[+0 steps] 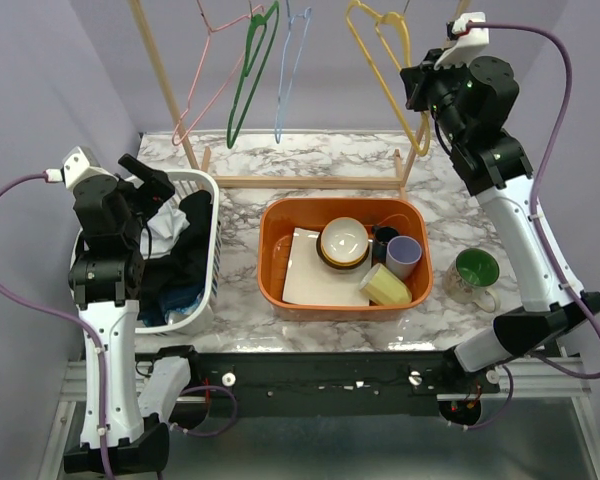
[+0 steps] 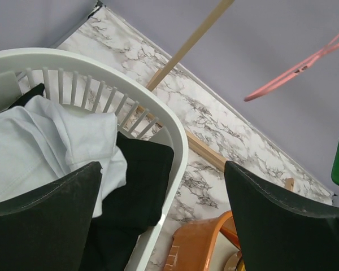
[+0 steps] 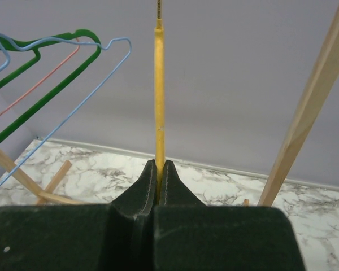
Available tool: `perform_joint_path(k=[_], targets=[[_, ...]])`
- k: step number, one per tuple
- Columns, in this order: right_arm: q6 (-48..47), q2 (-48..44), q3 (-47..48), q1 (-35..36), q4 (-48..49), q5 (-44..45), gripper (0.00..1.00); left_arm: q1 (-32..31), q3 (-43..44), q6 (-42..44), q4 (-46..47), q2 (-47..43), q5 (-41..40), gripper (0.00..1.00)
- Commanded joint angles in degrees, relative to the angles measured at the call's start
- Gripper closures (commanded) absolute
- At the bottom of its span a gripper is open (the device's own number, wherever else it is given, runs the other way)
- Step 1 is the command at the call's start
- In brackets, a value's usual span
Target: Remove the skirt from the hanger
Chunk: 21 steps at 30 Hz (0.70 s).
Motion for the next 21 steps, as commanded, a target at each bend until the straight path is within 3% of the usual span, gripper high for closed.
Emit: perform_joint_path(k=[1, 15, 21], targets=[[-2.63, 2.11, 2.58, 0.3, 5.96, 2.41, 0.99, -0.4, 2.56, 0.93, -1.1, -0.7, 2.8, 0.01], [-2.54, 5.37, 1.0, 0.48, 6.93, 4.35, 0.99, -0.4, 5.8, 4.53, 0.65, 0.53, 6.4, 0.01], [-1.4, 5.02, 1.27, 0.57, 4.73, 4.26, 0.91, -0.4, 8.97, 6.99, 2.76, 2.55, 14.56, 0.01]])
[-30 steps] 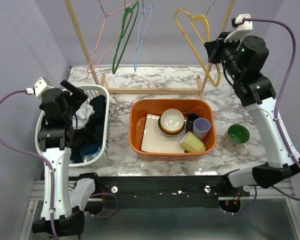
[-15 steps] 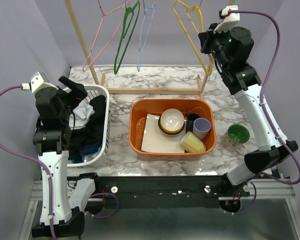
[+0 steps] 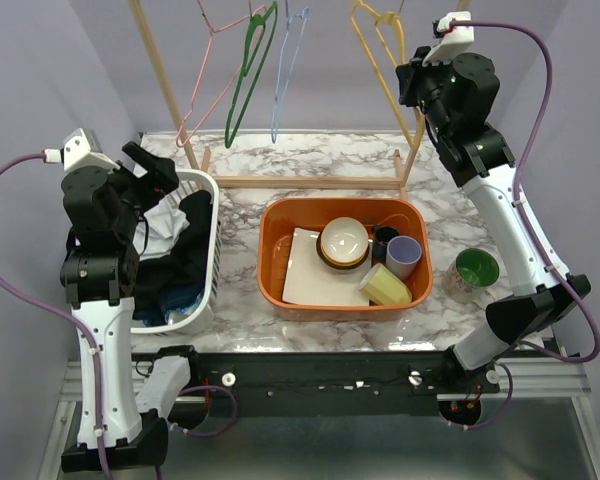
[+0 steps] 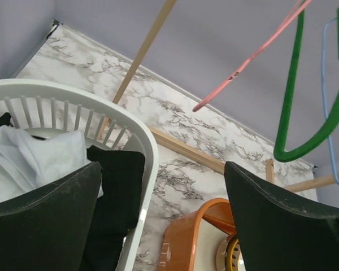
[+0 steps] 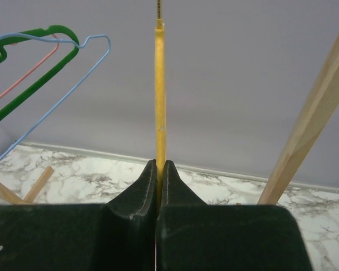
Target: Remove the skirt from the hanger
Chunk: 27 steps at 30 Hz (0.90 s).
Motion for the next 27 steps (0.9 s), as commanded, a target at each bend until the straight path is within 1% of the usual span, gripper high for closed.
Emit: perform_joint_path(k=[1, 3, 4, 9, 10, 12, 13, 15, 16, 18, 19, 22, 24, 25, 27], targets=[[0.85, -0.03, 0.68, 0.52, 0.31, 1.49, 0.88, -0.14, 3.46, 2.73, 2.57, 1.29, 8.32, 0.01], [1.21, -0.47, 0.68, 0.43, -0.57, 1.4, 0.83, -0.14, 4.43, 2.47, 3.09, 1.73, 9.56, 0.01], [1.21, -0.65, 0.59, 0.52, -0.74, 1.4, 0.78, -0.14, 4.87, 2.38, 3.18, 1.73, 10.61, 0.01], [0.77, -0.91, 0.85, 0.43, -1.97, 2.27, 0.77, -0.14, 7.85, 2.12, 3.27, 2.08, 11.85, 0.01], [0.85, -0.91, 0.94, 0.43, -2.06, 2.19, 0.74, -0.14, 8.3, 2.2, 3.18, 2.08, 11.93, 0.01], [1.03, -1.09, 1.03, 0.43, -2.59, 1.67, 0.65, -0.14, 9.61, 2.12, 2.92, 2.43, 12.55, 0.01], [1.21, -1.35, 1.12, 0.43, -2.94, 1.49, 0.56, -0.14, 9.97, 2.12, 3.18, 2.43, 13.16, 0.01], [1.91, -1.7, 2.52, 0.43, -4.87, 0.26, 0.45, -0.14, 11.19, 2.64, 3.71, 2.78, 15.44, 0.01], [2.17, -2.22, 3.39, 0.52, -5.83, -0.18, 0.35, -0.22, 11.55, 2.73, 3.97, 3.04, 16.23, 0.01], [2.96, -3.37, 4.46, 0.52, -8.65, -0.97, 0.27, -0.31, 12.34, 3.08, 5.37, 3.84, 19.47, 0.01], [3.14, -5.29, 4.37, 0.52, -9.53, -0.97, 0.18, -0.31, 12.43, 3.0, 5.99, 4.01, 20.62, 0.01], [4.46, -8.89, 1.83, 0.52, -12.78, -2.11, 0.07, -0.4, 12.35, 2.73, 9.15, 4.8, 25.98, 0.01], [5.86, -13.2, -0.36, 0.52, -15.06, -3.25, 0.0, -0.58, 12.17, 2.65, 11.69, 5.33, 28.53, 0.01], [6.47, -14.61, -1.16, 0.52, -15.85, -4.91, 0.0, -0.84, 12.17, 2.47, 12.32, 5.68, 31.16, 0.01], [8.06, -19.53, -2.74, 0.43, -17.44, -8.43, 0.0, -1.45, 12.43, 2.12, 14.07, 6.74, 33.72, 0.01]])
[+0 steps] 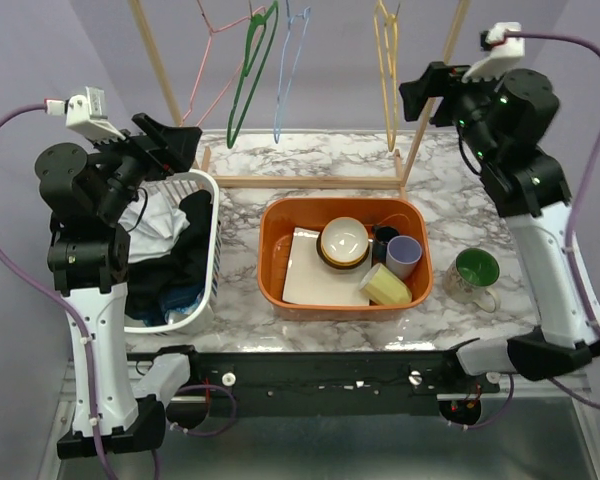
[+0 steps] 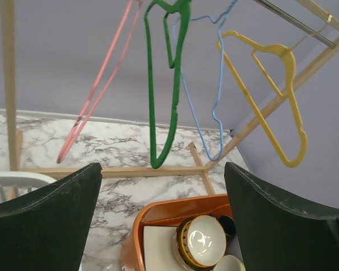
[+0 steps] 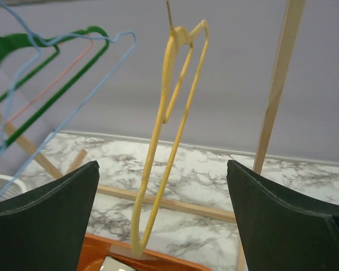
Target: Remove the skirt from the hanger
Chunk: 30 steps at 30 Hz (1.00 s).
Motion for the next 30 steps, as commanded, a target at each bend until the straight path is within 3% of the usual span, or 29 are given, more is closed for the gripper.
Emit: perform_joint_path(k=[1, 4, 5, 10, 16, 30], targets=[[4.17, -11.23, -5.16, 0.41, -5.44, -11.57, 0.0, -2.54, 0.85, 0.22, 6.25, 1.78, 12.13, 0.01], [7.68, -18.0, -10.96, 0.5, -5.18, -19.32, 0.0, -4.84, 0.76, 1.35, 7.05, 3.01, 13.46, 0.01], [9.43, -19.41, -12.56, 0.5, -4.92, -20.83, 0.0, -9.02, 0.94, 3.1, 6.79, 3.53, 12.51, 0.01], [14.37, -27.23, -19.33, 0.5, -4.13, -29.87, 0.0, -16.08, -0.9, 6.37, 6.69, 3.45, 12.49, 0.01], [16.57, -33.65, -27.33, 0.41, -0.88, -33.16, 0.0, -17.23, -10.39, 3.47, 15.65, -2.52, 16.63, 0.01], [17.18, -33.22, -30.42, 0.5, -0.88, -35.17, 0.0, -17.32, -14.97, 2.32, 17.07, -8.06, 15.4, 0.01]])
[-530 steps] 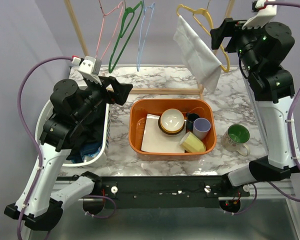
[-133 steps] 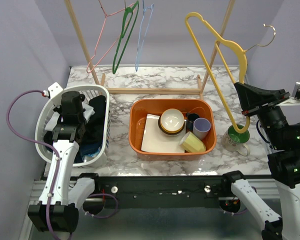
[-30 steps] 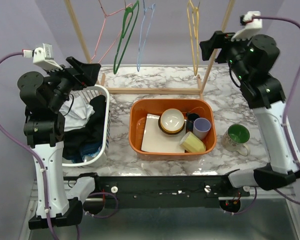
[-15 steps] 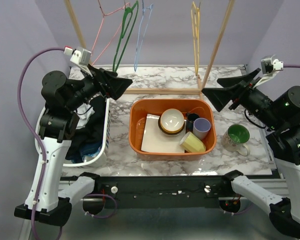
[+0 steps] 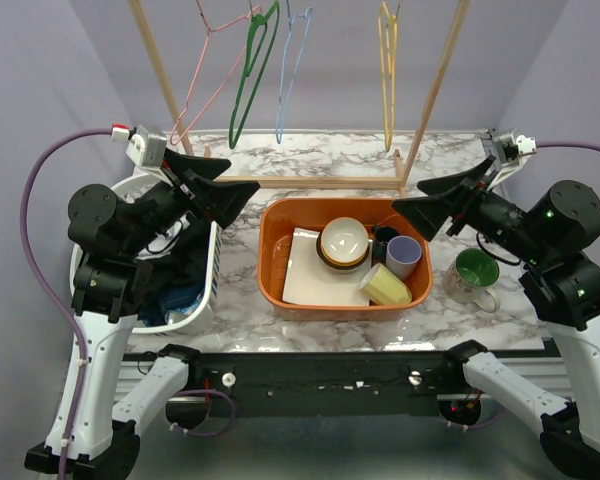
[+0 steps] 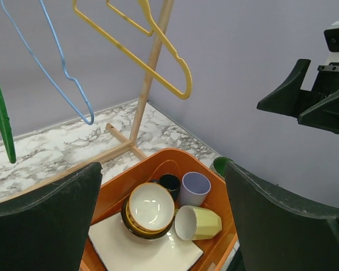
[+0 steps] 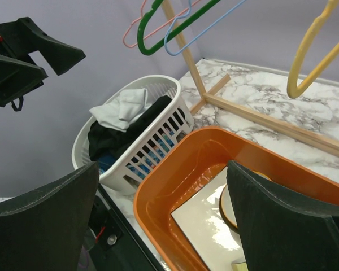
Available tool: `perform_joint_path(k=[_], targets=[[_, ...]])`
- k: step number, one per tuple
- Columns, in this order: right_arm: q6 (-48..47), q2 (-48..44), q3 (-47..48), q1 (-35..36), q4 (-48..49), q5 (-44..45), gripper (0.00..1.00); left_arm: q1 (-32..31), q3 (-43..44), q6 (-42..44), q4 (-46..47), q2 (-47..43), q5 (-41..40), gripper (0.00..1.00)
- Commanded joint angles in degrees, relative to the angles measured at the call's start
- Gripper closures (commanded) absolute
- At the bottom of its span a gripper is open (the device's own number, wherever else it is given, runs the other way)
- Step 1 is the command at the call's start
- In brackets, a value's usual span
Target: Remove the skirt from the hanger
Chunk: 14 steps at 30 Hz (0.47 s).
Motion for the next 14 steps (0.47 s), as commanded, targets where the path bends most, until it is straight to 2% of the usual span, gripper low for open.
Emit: perform_joint_path(k=[1, 14], targets=[[1.34, 0.37, -0.34, 0.26, 1.55, -2.43, 0.0, -0.19, -1.03, -0.56, 1.09, -0.74, 1.63, 0.01], [1.86, 1.08, 1.77, 0.26, 1.81, -2.34, 0.0, -0.19, -1.73, -1.44, 2.67, -0.83, 2.42, 0.01]])
